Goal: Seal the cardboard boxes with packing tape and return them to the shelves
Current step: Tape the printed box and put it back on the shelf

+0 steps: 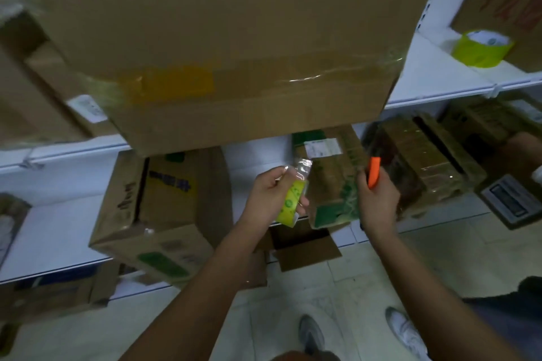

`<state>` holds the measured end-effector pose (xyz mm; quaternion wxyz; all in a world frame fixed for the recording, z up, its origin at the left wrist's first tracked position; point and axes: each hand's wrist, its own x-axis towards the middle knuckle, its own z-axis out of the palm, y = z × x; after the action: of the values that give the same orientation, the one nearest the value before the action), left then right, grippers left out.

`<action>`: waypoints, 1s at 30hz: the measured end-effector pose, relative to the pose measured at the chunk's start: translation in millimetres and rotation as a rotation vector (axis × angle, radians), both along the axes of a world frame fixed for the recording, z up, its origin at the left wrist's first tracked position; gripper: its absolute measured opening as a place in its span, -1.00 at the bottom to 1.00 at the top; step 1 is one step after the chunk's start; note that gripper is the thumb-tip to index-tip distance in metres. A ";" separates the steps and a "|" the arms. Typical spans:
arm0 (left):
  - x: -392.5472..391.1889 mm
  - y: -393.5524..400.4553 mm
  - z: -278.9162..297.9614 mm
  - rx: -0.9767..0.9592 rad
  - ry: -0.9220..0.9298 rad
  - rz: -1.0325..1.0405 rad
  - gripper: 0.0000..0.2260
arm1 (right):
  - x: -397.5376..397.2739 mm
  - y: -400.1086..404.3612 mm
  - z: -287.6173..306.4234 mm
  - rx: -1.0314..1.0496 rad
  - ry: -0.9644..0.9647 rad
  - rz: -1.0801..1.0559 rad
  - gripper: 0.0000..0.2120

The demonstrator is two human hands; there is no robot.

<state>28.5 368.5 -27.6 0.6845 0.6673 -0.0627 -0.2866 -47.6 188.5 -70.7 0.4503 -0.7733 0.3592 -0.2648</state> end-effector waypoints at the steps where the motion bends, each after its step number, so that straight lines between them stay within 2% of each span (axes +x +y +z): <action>1: -3.5 16.5 2.1 -0.013 -0.012 -0.008 -0.81 | -5.9 19.9 -3.4 -0.009 -0.003 0.035 -0.73; 6: -22.7 124.8 21.8 -0.047 -0.059 -0.052 -0.78 | -22.0 129.5 -0.6 -0.079 -0.030 0.202 -0.76; 10: -29.7 225.1 43.0 -0.064 -0.087 -0.030 -0.76 | -14.1 213.1 21.2 -0.052 -0.060 0.304 -0.78; 15: -41.6 304.2 71.0 -0.111 -0.125 0.000 -0.78 | -0.5 275.4 51.6 -0.061 -0.131 0.401 -0.85; 20: -18.4 351.9 83.6 0.063 -0.206 0.245 -0.80 | 28.3 292.1 58.3 -0.222 0.004 0.369 -0.75; 22: 0.4 360.8 70.7 0.159 -0.192 0.330 -0.82 | 36.9 293.6 51.0 -0.077 0.046 0.330 -0.74; 25: 20.5 357.8 40.1 0.275 -0.194 0.356 -0.83 | 43.6 295.0 35.0 0.293 0.052 0.280 -0.74; 30: 29.3 343.1 23.6 0.387 -0.303 0.306 -0.82 | 44.5 287.7 21.9 0.407 0.002 0.285 -0.83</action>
<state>57.8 711.6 -4.1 0.5625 0.8225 -0.0071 -0.0839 -3.1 476.2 -48.8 0.6293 -0.7099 0.2927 -0.1201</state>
